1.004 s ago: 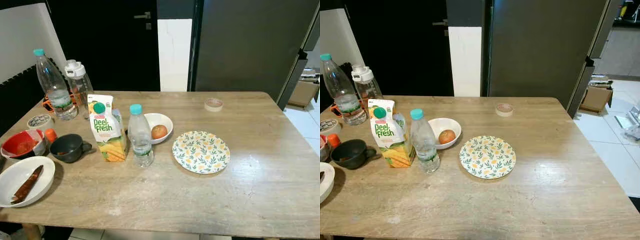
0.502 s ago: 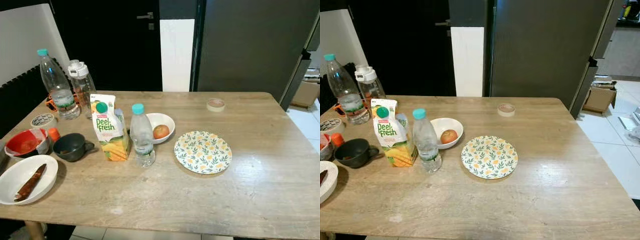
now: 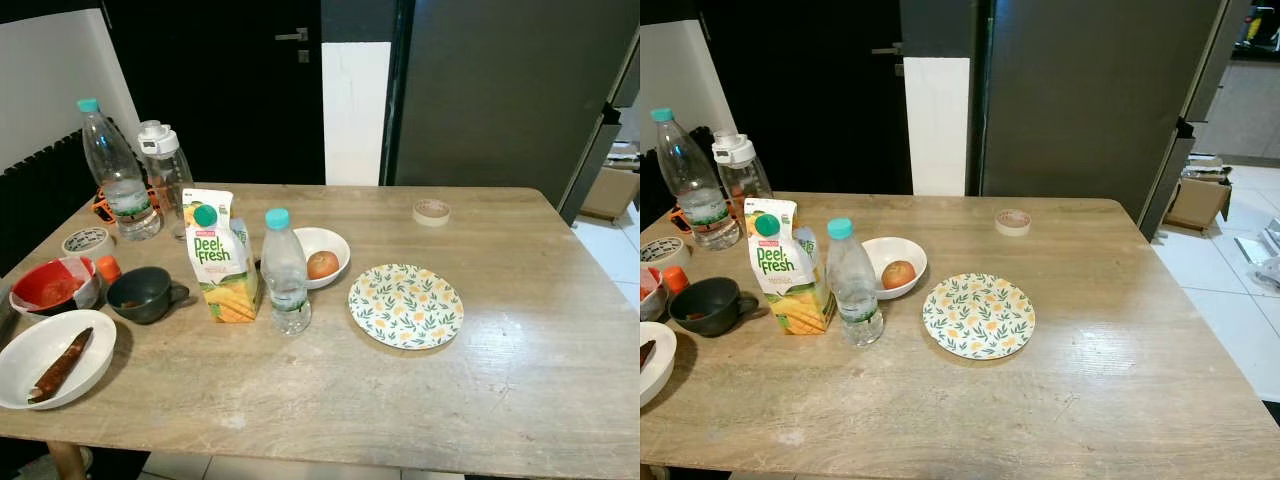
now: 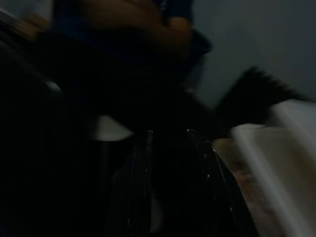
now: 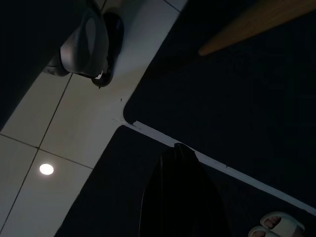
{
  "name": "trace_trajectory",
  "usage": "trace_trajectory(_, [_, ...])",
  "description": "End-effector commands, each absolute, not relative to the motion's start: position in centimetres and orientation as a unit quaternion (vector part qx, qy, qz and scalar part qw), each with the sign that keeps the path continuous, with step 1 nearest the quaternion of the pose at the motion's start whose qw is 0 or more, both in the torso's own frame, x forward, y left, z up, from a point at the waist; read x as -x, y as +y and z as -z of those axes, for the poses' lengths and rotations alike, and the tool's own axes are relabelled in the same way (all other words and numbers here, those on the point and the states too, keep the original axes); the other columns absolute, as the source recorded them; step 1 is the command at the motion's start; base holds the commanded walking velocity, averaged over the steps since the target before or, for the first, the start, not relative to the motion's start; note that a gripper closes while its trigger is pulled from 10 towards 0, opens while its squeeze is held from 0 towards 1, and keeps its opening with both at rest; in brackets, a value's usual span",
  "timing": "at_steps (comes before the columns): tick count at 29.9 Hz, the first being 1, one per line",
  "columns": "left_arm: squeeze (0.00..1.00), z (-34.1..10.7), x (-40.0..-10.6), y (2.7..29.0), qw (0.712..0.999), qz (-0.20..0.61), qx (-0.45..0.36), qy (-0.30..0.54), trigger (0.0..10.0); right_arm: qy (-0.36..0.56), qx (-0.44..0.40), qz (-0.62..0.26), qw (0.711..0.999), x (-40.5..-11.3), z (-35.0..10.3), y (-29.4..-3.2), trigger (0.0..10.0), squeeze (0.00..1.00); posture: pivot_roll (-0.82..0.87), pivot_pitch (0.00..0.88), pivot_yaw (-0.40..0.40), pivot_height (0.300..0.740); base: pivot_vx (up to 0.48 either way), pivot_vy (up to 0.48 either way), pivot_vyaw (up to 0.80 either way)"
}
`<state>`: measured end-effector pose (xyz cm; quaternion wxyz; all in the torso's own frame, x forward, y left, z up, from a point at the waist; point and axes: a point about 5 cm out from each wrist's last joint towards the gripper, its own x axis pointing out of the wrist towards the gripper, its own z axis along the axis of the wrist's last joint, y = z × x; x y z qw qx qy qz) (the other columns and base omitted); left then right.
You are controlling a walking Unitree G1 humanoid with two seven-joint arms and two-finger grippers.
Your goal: Restocking fridge
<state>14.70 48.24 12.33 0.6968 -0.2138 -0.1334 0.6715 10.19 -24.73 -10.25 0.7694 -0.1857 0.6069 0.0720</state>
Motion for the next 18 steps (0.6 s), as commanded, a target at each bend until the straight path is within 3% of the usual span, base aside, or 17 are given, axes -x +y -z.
trace_trajectory(1, [0.00,-15.4,-14.7,49.4,0.702,-0.658,0.195,-0.190,10.0,0.605,0.180,-0.074,0.772,-10.2,10.3,-24.4,10.0,0.00,-0.08,0.003,0.036,0.740,0.000,0.000,0.00])
trace_trajectory(5, [0.00,-18.8,-16.8,49.4,0.738,-0.585,0.203,-0.268,10.0,0.605,0.180,-0.074,0.772,-10.2,10.3,-24.5,10.0,0.00,-0.07,0.000,0.031,0.740,0.000,0.000,0.00])
trace_trajectory(10, [0.00,-24.1,-20.6,48.1,0.794,-0.430,0.214,-0.373,10.0,0.605,0.180,-0.073,0.772,-10.3,10.3,-24.5,10.0,0.00,-0.07,0.002,0.030,0.740,0.000,0.000,0.00])
trace_trajectory(13, [0.00,-24.8,-21.1,47.7,0.803,-0.404,0.210,-0.385,10.0,0.605,0.180,-0.073,0.772,-10.2,10.3,-24.5,10.0,0.00,-0.07,0.002,0.030,0.740,0.000,0.000,0.00])
trace_trajectory(18, [0.00,-29.0,-26.4,41.9,0.879,-0.143,0.181,-0.418,10.0,0.606,0.179,-0.076,0.771,-10.2,10.3,-24.4,10.0,0.00,-0.07,0.002,0.030,0.740,0.000,0.000,0.00])
